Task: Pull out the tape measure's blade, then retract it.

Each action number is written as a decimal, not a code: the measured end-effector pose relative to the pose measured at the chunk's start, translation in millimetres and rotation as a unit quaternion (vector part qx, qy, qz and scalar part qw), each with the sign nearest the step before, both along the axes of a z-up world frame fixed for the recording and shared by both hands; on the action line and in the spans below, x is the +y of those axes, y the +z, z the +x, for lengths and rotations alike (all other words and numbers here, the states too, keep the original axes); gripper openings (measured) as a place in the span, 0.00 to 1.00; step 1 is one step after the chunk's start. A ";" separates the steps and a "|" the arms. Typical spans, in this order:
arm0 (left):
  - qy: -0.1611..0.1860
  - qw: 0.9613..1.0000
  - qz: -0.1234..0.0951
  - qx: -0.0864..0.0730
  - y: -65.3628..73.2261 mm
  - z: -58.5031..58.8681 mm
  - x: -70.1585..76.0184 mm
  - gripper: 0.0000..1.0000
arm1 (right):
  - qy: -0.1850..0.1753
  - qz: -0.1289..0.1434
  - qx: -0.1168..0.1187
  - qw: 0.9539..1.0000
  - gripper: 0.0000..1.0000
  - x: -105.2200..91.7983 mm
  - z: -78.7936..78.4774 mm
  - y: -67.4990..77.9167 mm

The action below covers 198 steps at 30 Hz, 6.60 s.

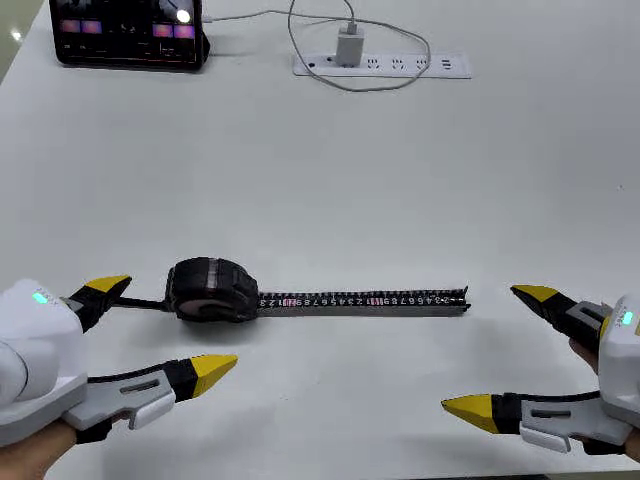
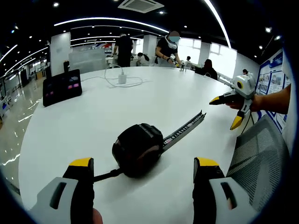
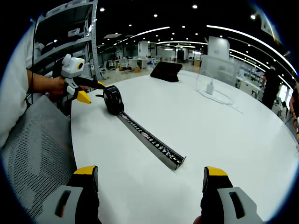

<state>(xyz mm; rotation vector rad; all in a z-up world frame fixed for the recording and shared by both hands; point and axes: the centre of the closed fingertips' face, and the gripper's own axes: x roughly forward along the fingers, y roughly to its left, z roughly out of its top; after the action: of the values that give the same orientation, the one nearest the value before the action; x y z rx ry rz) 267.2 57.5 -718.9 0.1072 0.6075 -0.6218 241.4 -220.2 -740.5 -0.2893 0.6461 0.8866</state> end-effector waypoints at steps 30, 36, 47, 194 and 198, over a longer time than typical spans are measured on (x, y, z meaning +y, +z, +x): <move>0.025 0.999 -0.039 0.023 -10.3 10.6 -24.5 0.84 | -0.002 -0.001 0.002 1.000 0.91 -2.5 3.7 -0.9; 0.042 0.997 -0.056 0.022 -6.2 12.1 -27.2 0.82 | -0.002 0.000 0.001 1.000 0.91 -2.8 4.3 -1.5; 0.061 0.996 -0.063 0.019 -5.2 14.2 -28.2 0.82 | -0.002 0.002 0.003 1.000 0.90 -1.7 3.2 -1.1; 0.227 0.971 -0.045 0.067 -28.2 38.0 -11.3 0.56 | 0.290 -0.186 0.061 0.937 0.11 -3.4 49.5 -38.6; 0.227 0.971 -0.046 0.068 -28.9 37.9 -11.3 0.56 | 0.290 -0.186 0.062 0.937 0.11 -3.7 49.2 -38.5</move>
<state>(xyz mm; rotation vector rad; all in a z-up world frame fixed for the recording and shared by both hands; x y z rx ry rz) 305.1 46.1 -747.8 -0.1601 0.7058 -0.2125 290.6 -223.9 -779.0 -0.7981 0.8666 1.3526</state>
